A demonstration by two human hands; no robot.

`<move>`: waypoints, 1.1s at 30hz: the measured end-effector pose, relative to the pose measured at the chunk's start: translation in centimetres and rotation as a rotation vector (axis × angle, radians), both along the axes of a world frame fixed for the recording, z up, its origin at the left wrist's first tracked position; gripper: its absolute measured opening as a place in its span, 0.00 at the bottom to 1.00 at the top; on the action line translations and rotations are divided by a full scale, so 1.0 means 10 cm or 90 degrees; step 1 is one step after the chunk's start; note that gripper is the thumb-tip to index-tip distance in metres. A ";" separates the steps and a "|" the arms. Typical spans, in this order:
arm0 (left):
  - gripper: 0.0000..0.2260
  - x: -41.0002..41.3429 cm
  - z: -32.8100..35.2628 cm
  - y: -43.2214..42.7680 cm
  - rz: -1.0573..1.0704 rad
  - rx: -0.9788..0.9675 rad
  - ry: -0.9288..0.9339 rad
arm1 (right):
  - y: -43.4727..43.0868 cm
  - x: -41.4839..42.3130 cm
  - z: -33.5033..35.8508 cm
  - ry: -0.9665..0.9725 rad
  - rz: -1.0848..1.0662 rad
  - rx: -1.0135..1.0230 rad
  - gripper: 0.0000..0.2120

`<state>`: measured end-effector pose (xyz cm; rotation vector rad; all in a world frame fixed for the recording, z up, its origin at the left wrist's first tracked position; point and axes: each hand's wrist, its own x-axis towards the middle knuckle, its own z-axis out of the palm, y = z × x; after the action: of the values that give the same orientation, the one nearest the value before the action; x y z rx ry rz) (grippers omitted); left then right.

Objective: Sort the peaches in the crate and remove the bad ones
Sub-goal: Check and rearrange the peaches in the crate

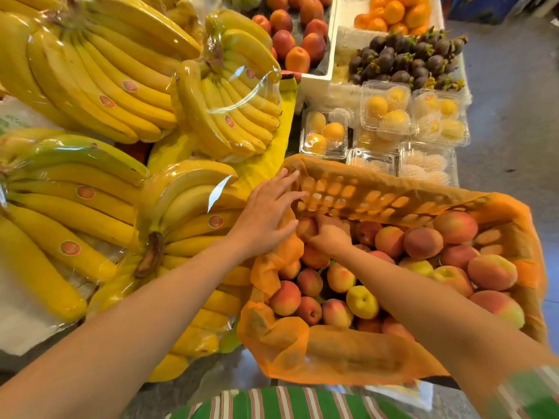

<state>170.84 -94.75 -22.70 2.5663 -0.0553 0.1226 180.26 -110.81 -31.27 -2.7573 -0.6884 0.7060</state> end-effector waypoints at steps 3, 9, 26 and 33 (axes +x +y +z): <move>0.22 0.00 -0.01 0.02 -0.004 -0.004 -0.004 | 0.01 0.01 -0.01 0.018 0.020 -0.009 0.24; 0.18 0.10 0.05 -0.06 0.043 0.056 -0.018 | -0.16 -0.05 0.33 0.036 0.039 0.055 0.21; 0.32 0.58 0.22 -0.58 0.006 0.264 0.069 | -1.62 -0.01 1.03 -0.255 0.076 -0.186 0.27; 0.29 0.53 0.19 -0.35 -0.015 0.232 0.032 | -1.53 0.16 1.07 -0.244 0.117 -0.236 0.23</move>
<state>176.17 -98.30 -20.81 2.9305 -0.0958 0.0404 181.83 -126.13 -20.61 -3.2469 -0.9832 0.3621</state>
